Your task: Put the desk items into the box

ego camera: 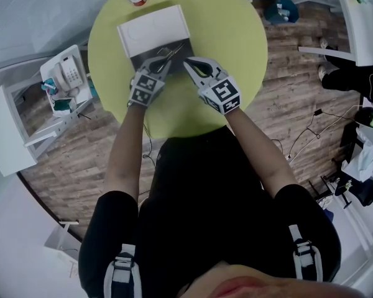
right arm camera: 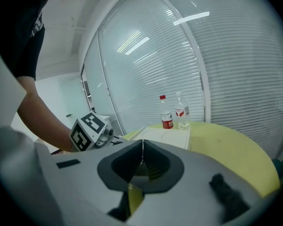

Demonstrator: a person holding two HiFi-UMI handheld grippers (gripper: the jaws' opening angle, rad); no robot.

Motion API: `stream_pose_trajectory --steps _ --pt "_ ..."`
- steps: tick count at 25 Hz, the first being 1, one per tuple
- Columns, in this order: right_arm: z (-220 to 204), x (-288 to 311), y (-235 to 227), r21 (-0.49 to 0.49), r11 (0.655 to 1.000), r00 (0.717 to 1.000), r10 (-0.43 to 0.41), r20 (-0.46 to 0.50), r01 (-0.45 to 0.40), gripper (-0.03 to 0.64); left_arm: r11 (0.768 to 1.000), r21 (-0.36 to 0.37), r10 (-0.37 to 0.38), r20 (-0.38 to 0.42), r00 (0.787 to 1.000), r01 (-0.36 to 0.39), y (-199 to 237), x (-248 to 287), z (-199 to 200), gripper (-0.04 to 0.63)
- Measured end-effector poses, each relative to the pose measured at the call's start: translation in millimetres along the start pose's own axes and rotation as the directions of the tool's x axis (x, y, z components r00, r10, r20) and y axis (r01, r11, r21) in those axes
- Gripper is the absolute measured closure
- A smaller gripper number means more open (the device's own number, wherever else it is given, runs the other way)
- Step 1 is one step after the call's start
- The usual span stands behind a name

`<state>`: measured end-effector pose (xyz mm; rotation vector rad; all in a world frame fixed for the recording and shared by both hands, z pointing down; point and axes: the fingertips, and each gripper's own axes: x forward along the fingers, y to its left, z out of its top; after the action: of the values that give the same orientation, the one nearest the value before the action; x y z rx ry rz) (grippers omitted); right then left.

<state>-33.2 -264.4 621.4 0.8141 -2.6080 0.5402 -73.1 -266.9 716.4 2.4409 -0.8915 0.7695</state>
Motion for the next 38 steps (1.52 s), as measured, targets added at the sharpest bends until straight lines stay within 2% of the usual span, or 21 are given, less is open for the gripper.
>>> stream_pose_trajectory --steps 11,15,20,25,32,38 --pt "0 -2 -2 -0.001 1.0 1.0 0.011 -0.001 -0.011 0.598 0.995 -0.076 0.064 -0.037 0.997 -0.067 11 6 -14 0.577" --pt "-1 -5 -3 -0.001 1.0 1.0 0.011 -0.001 -0.011 0.598 0.989 -0.104 0.1 -0.023 0.995 -0.102 17 0 -14 0.57" --pt "4 -8 -1 -0.004 1.0 1.0 0.016 0.009 -0.016 0.598 0.981 -0.125 0.149 -0.014 0.989 -0.149 26 -6 -11 0.463" --pt "5 -9 2 -0.01 1.0 1.0 0.022 0.008 -0.022 0.598 0.974 -0.126 0.192 0.009 0.981 -0.189 32 -15 -6 0.426" --pt "12 -14 12 -0.033 0.999 0.999 0.034 0.015 -0.034 0.598 0.969 -0.125 0.221 0.05 0.974 -0.213 25 -36 5 0.419" --pt "22 -19 32 -0.067 0.996 0.998 0.053 0.022 -0.051 0.598 0.966 -0.112 0.247 0.119 0.962 -0.234 14 -70 23 0.419"
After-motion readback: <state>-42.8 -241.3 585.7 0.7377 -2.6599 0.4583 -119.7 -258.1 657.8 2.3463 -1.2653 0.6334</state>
